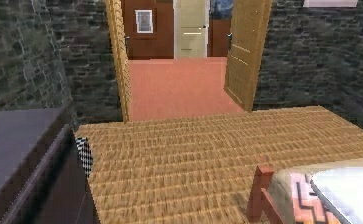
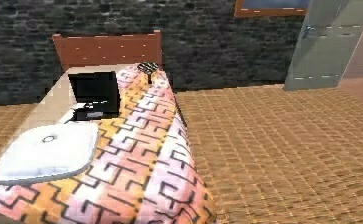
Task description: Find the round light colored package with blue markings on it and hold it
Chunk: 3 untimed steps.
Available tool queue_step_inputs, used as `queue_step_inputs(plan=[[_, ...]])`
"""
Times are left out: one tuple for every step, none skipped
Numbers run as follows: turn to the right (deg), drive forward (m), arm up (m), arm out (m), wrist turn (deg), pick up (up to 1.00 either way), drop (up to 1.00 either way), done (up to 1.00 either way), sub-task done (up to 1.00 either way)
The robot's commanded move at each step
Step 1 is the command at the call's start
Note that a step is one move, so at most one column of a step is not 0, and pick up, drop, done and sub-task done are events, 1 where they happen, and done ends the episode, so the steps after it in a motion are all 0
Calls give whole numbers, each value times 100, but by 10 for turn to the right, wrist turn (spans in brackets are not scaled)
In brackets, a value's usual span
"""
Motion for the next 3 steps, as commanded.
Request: queue_step_inputs(plan=[[0, 35, 0, 0, 0, 0, 0, 0, 0], [0, 100, 0, 0, 0, 0, 0, 0, 0], [-30, 0, 0, 0, 0, 0, 0, 0, 0]])
